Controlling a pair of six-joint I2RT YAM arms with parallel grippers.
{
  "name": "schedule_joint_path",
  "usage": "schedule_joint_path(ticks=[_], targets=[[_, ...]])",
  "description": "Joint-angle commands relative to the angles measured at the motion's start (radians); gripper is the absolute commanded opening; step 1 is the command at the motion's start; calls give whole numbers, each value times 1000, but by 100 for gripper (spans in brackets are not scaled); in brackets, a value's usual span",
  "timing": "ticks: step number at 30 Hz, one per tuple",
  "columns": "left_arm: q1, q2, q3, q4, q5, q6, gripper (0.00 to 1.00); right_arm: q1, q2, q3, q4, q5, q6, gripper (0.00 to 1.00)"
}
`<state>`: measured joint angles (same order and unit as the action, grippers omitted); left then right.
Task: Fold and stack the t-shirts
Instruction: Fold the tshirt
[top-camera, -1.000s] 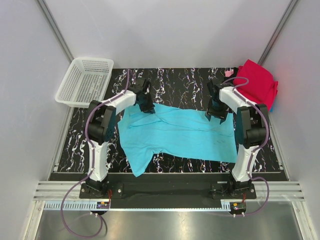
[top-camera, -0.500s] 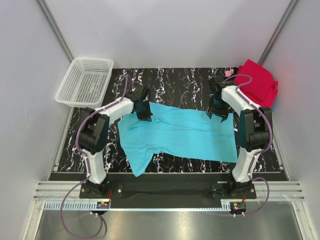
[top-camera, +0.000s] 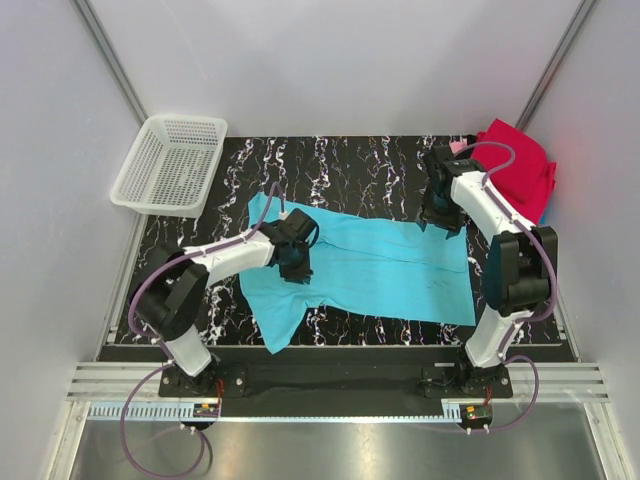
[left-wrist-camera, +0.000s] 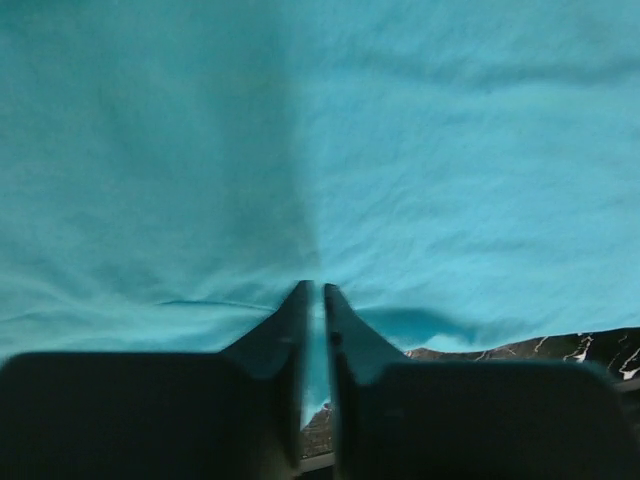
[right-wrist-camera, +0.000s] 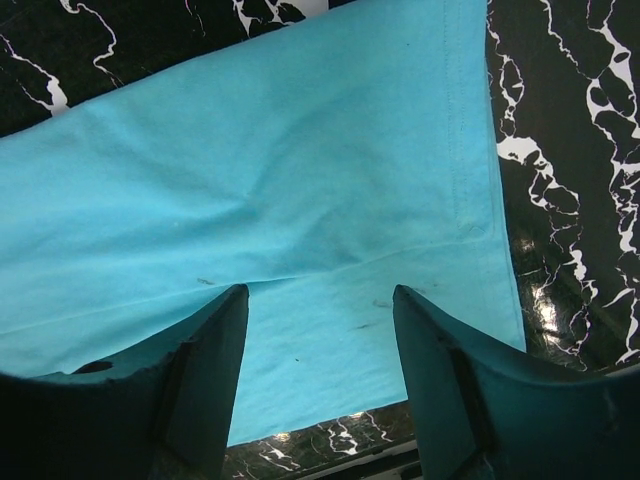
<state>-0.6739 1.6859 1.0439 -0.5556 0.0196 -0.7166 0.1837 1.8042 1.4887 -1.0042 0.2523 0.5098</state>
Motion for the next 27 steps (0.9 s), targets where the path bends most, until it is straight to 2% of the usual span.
schedule_joint_path(ticks=[1,2,5,7,11,15,17,23,27], targets=[[8,-49,31,25,-84,-11,27,11,-51,7,-19,8,-4,67],[8,-36,47,25,-87,-4,40,11,-57,2,-17,2,-5,67],[13,-5,137,19,-104,19,62,13,-74,-25,5,-27,-19,68],[25,21,172,10,-96,29,65,13,-77,-41,12,-30,-25,68],[123,98,266,17,-26,28,64,14,-95,-74,32,-56,-27,68],[214,200,350,28,29,17,56,20,-135,-155,58,-79,-22,68],[247,236,408,22,40,23,47,23,-161,-188,79,-94,-21,68],[266,348,537,-6,49,59,39,36,-186,-271,114,-108,1,68],[269,391,579,-12,72,57,38,46,-174,-274,116,-104,6,68]])
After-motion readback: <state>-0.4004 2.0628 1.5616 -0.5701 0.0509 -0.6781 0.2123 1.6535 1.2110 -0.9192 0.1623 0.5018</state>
